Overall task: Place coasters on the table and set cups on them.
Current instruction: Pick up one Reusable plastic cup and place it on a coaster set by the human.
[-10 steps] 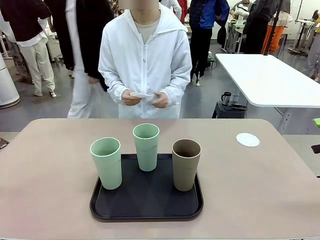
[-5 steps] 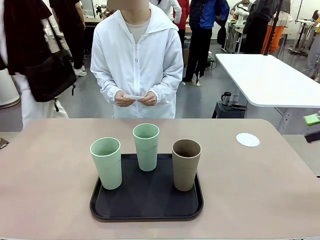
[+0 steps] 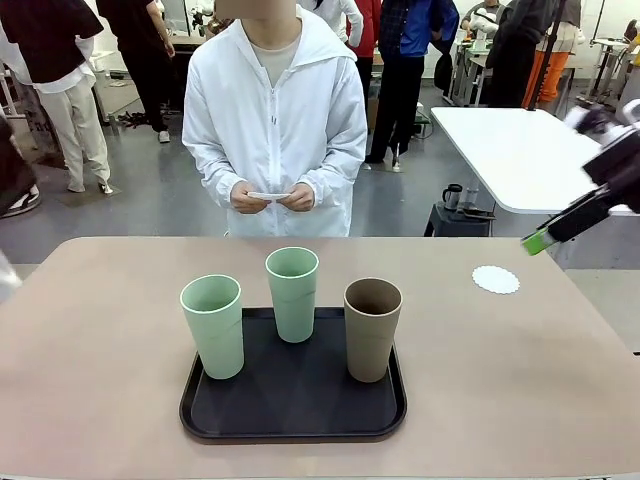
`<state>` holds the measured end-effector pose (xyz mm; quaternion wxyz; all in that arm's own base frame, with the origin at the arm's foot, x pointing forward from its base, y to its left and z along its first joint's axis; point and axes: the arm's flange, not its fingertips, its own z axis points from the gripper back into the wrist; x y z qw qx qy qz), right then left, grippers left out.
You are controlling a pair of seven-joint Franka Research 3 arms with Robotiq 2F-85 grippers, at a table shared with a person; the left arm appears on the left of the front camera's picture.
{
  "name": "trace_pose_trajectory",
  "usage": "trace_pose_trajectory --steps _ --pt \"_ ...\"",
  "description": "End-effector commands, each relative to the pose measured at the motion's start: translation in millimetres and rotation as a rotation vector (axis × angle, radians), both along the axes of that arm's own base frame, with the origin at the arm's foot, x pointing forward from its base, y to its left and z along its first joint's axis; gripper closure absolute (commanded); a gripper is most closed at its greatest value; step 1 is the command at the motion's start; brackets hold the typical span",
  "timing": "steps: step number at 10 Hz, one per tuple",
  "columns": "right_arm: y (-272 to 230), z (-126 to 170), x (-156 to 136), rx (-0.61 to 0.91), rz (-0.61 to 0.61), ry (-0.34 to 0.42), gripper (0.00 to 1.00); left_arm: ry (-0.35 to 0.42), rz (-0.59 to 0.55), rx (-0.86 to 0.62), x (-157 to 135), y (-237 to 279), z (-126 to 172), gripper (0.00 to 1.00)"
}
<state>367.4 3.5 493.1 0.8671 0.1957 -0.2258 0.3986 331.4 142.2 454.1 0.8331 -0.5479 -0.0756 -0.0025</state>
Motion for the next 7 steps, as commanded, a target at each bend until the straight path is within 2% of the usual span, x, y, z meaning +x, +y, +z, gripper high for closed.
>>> trace_pose_trajectory --steps 1,3,4,5,7 --pt "31.0 -40.6 7.7 -0.074 0.069 -0.075 0.0 -0.008 0.001 -0.011 0.5 -1.0 1.2 0.0" --pt "56.7 -58.2 2.1 -0.088 0.154 -0.054 0.0 -0.008 0.001 -0.011 0.5 -1.0 1.2 0.0" --pt "58.7 -58.5 0.3 -0.029 0.169 -0.014 0.0 -0.008 0.001 -0.011 0.5 -1.0 1.2 0.0" --pt "57.4 -44.1 3.8 -0.086 0.124 -0.049 0.0 -0.008 0.001 -0.011 0.5 -1.0 1.2 0.0" --pt "57.4 -44.1 3.8 -0.086 0.124 -0.049 0.0 -0.008 0.001 -0.011 0.5 -1.0 1.2 0.0"
